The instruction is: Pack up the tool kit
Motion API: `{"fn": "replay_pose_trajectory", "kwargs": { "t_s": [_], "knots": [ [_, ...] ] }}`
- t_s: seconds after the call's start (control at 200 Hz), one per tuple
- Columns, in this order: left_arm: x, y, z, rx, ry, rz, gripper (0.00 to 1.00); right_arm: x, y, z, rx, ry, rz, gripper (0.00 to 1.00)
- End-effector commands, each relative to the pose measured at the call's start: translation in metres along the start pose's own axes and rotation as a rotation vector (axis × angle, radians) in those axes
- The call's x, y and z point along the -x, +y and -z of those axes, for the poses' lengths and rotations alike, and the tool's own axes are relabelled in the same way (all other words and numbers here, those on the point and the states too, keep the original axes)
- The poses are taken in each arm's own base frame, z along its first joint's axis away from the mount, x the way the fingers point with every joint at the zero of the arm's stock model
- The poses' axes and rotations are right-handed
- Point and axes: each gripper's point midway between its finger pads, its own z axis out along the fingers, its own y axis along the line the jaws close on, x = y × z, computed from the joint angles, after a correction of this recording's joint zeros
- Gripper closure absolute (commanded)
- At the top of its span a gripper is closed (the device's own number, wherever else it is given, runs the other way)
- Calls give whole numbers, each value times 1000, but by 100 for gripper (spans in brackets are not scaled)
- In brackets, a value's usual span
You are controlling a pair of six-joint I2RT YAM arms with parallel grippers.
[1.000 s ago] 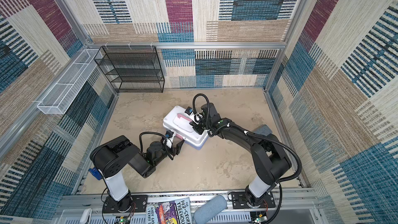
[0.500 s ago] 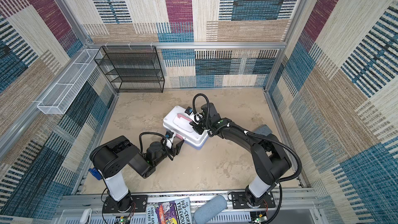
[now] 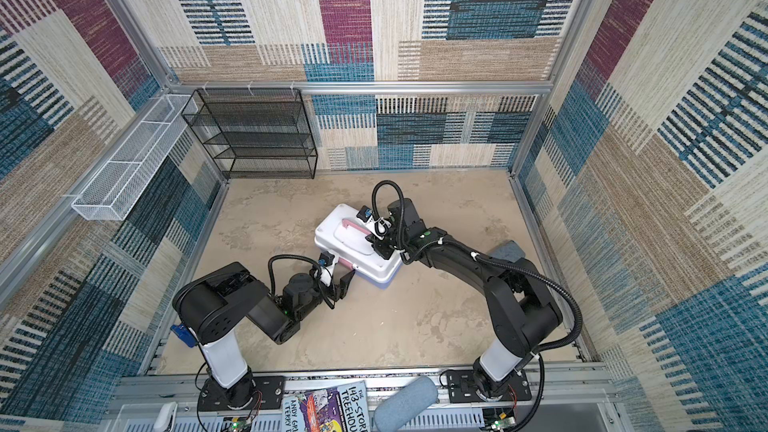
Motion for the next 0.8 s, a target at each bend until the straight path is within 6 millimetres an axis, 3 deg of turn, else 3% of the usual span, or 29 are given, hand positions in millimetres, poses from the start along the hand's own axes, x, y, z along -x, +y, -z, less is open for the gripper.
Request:
{"fn": "replay_pose_trajectory", "kwargs": {
  "t_s": [0.0, 0.346, 0.461, 0.791],
  "knots": [
    [13, 0, -2, 3, -54, 21, 31, -39, 5, -2, 3, 149, -51, 88],
    [15, 0, 0, 1, -59, 25, 38, -40, 5, -3, 5, 150, -56, 88],
    [14, 0, 0, -2, -57, 27, 45, -41, 6, -3, 6, 151, -57, 88],
    [16, 3, 4, 18, -61, 32, 49, -39, 5, -2, 5, 147, -57, 88]
  ]
}}
